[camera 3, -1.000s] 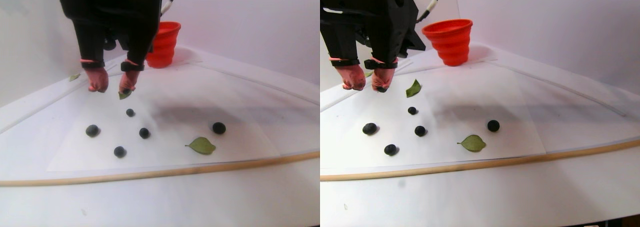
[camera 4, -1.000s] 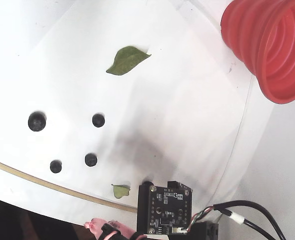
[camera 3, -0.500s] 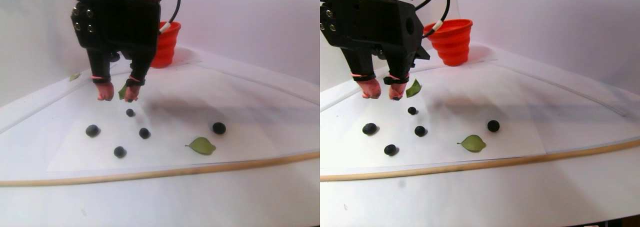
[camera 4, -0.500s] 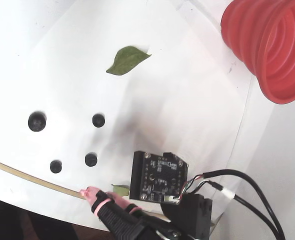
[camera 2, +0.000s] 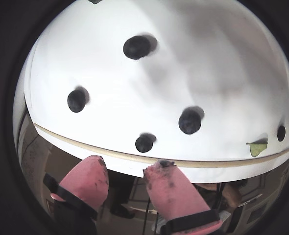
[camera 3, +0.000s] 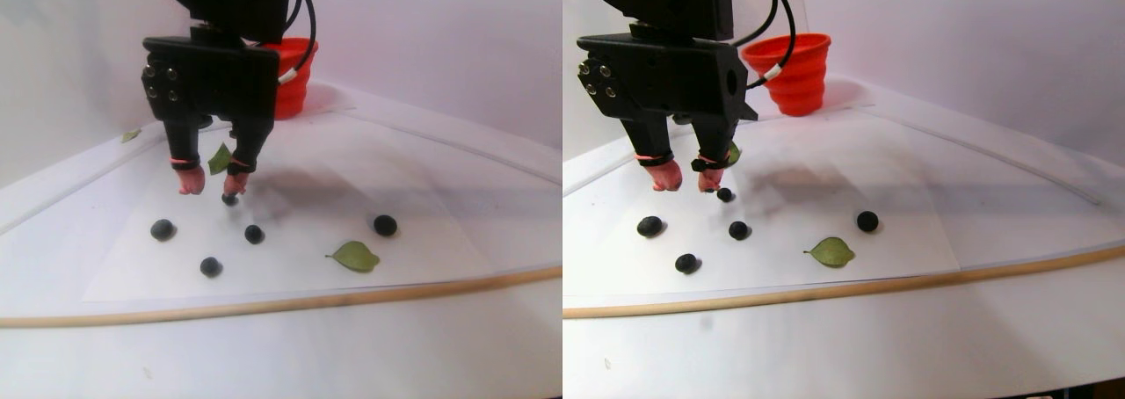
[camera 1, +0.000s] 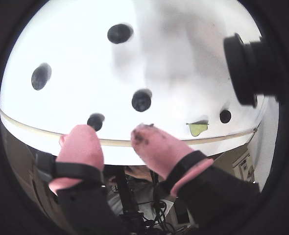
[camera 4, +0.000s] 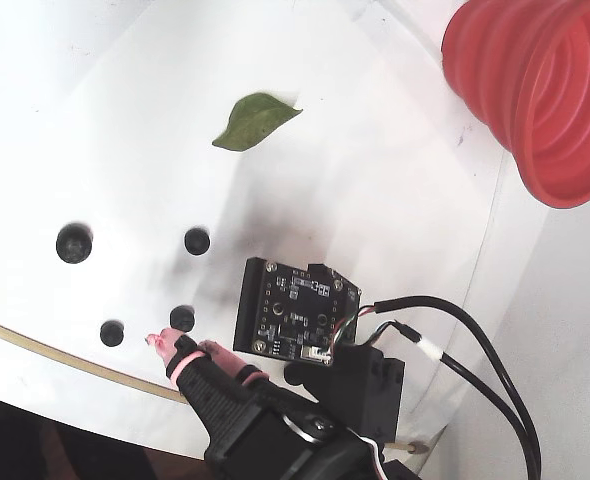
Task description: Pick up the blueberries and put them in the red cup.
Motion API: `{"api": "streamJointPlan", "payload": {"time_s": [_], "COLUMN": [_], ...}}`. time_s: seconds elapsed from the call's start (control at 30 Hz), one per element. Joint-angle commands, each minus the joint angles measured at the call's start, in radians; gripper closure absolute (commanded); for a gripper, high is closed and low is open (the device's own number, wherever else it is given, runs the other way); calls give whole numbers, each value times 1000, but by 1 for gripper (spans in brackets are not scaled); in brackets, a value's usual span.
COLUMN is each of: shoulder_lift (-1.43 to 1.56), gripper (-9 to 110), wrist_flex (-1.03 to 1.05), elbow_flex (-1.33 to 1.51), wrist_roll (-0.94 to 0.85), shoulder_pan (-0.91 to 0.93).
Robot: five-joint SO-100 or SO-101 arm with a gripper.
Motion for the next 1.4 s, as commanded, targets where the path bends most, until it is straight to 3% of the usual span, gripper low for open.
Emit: {"api": "streamJointPlan", "payload": {"time_s": [0.0, 1.37], "shoulder_lift": [-52, -267], "gripper": [86, 85], "wrist_flex": [-54, -186], "elbow_flex": [-26, -241], "wrist_roll": [-11, -46], "shoulder_pan": [2, -8]}}
